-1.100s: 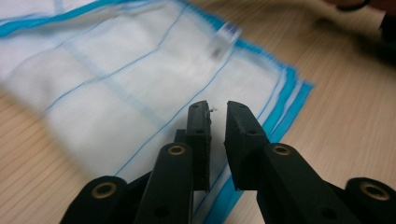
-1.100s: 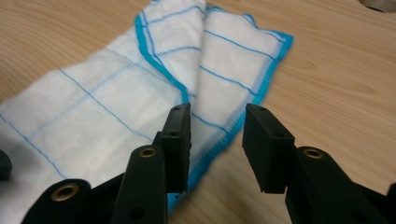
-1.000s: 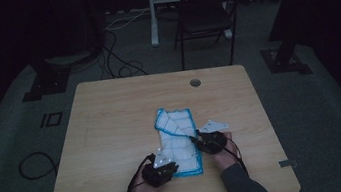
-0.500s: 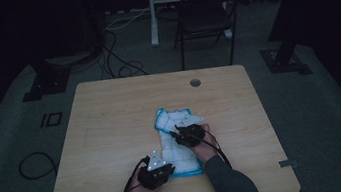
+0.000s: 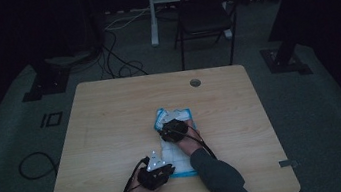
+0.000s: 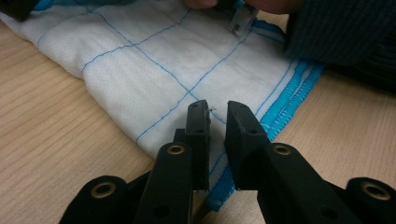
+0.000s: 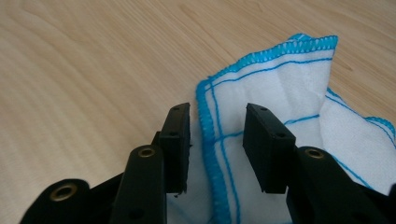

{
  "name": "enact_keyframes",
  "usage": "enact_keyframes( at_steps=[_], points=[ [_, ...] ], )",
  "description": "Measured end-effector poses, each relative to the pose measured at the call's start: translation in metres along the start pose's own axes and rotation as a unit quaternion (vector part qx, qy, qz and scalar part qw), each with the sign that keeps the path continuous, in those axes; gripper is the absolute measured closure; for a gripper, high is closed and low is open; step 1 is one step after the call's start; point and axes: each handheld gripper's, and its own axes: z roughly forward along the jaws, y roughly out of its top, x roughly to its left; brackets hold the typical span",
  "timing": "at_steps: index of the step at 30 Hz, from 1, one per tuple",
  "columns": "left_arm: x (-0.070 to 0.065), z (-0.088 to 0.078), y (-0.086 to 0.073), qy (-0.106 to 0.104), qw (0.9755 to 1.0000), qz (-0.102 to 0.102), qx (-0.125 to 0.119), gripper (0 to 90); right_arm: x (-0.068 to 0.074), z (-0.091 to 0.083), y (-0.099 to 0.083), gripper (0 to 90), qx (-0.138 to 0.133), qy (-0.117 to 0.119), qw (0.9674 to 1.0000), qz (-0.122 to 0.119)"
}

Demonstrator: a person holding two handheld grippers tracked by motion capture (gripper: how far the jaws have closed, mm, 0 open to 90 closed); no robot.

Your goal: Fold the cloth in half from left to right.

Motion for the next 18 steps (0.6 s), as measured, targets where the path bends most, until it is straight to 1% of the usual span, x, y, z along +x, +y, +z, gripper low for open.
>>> enact_keyframes(
  at_steps=[3, 6, 8, 11, 15, 18],
  points=[
    [0.0, 0.0, 0.0, -0.001, 1.0, 0.0, 0.001, 79.9, -0.006, 0.0, 0.003, 78.0, 0.001, -0.004, 0.9999, 0.016],
    [0.0, 0.0, 0.0, -0.001, 1.0, 0.0, 0.001, 79.9, -0.015, -0.005, 0.004, 87.2, -0.007, -0.005, 0.9991, 0.042],
    [0.0, 0.0, -0.001, -0.002, 1.0, 0.0, 0.0, 79.9, -0.022, -0.008, 0.004, 88.6, -0.011, -0.013, 0.9984, 0.053],
    [0.0, -0.001, -0.001, -0.005, 1.0, -0.004, -0.001, 79.9, -0.033, -0.015, 0.003, 88.7, -0.02, -0.016, 0.9971, 0.071],
    [0.0, -0.001, -0.001, -0.007, 1.0, -0.005, -0.001, 79.9, -0.048, -0.023, 0.001, 88.8, -0.03, -0.02, 0.9946, 0.098],
    [0.0, -0.001, -0.001, -0.007, 1.0, -0.004, 0.0, 79.9, -0.058, -0.028, 0.0, 89.0, -0.033, -0.026, 0.993, 0.11]
  ],
)
